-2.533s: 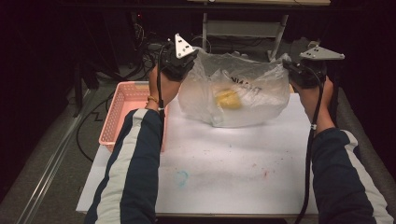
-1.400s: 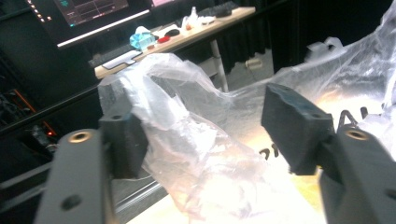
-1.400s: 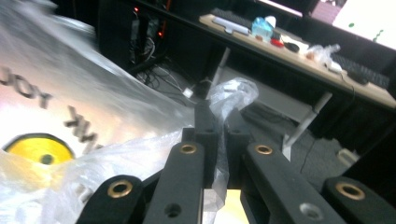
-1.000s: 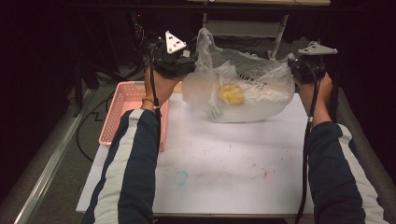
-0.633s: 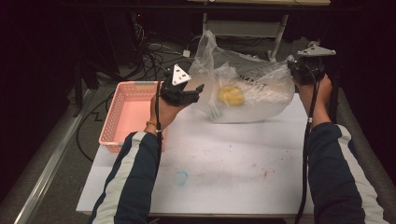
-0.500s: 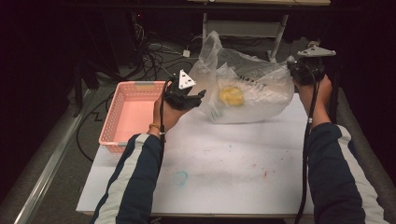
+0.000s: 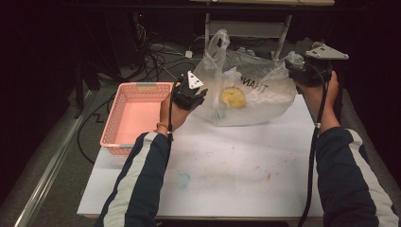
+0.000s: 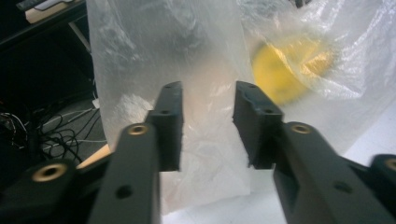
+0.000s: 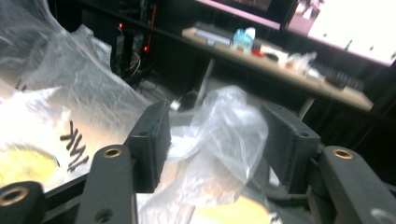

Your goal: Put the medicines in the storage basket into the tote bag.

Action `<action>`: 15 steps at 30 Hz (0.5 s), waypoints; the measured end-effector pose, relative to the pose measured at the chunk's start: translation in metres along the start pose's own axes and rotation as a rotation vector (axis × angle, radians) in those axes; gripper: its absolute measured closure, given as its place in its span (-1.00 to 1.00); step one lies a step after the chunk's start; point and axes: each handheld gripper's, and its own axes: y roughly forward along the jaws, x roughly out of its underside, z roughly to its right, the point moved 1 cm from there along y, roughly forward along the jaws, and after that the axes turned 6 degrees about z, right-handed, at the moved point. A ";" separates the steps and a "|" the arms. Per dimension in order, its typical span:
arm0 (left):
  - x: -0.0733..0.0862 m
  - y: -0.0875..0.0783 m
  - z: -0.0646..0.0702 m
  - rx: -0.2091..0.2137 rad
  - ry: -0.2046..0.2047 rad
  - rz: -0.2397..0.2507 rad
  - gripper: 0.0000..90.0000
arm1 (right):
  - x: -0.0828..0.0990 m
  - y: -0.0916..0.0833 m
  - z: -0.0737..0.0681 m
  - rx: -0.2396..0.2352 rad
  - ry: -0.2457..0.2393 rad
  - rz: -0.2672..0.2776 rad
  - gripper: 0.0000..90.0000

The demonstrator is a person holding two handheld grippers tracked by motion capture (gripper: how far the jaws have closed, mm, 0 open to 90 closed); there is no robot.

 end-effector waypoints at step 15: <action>-0.008 -0.013 0.004 -0.016 0.000 0.039 0.02 | -0.029 -0.037 -0.023 -0.087 0.004 0.118 -0.25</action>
